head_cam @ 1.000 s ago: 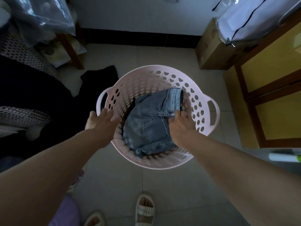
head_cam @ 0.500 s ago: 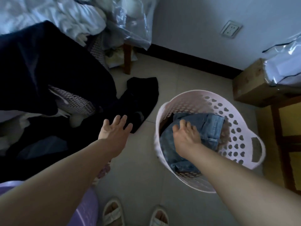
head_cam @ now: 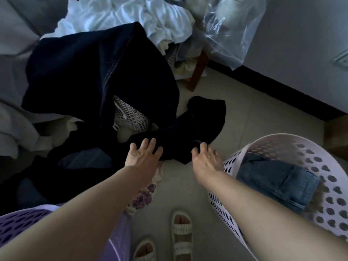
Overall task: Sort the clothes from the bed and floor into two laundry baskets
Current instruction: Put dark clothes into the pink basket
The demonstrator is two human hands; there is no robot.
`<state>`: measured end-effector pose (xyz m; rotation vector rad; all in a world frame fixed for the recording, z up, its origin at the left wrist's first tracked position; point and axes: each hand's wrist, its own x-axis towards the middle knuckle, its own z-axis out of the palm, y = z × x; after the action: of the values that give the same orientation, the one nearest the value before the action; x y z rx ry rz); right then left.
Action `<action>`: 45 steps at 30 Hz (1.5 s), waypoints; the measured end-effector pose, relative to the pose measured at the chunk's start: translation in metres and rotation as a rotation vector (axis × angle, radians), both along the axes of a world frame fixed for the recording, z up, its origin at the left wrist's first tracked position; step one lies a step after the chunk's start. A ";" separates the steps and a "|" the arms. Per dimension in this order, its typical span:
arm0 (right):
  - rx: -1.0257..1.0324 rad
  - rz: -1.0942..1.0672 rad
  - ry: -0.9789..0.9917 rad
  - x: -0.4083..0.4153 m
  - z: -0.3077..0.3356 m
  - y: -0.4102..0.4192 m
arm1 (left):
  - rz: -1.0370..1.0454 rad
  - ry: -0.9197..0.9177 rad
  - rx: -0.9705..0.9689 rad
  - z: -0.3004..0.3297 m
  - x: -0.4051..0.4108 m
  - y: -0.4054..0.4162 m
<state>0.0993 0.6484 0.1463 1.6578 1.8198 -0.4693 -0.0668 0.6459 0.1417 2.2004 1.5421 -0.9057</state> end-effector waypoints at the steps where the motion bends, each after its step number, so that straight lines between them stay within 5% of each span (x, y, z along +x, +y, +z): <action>1: -0.021 0.007 0.000 -0.002 -0.010 0.005 | 0.013 0.003 -0.004 -0.009 -0.001 0.004; 18: -0.227 0.352 0.082 -0.040 -0.235 0.042 | 0.130 0.245 -0.277 -0.236 -0.034 -0.011; 25: -0.183 0.463 -0.133 -0.042 -0.273 0.052 | 0.079 0.443 -0.371 -0.259 -0.063 -0.013; 32: 0.086 0.360 0.203 -0.048 -0.239 0.040 | 0.091 0.412 -0.328 -0.234 -0.072 -0.013; 45: 0.551 0.493 0.823 -0.077 -0.064 0.029 | 0.598 -0.127 0.042 -0.091 -0.050 0.022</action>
<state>0.0226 0.6772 0.0827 1.3190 3.0902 -0.4910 -0.1166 0.6677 0.0503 1.6175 1.9952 -0.5347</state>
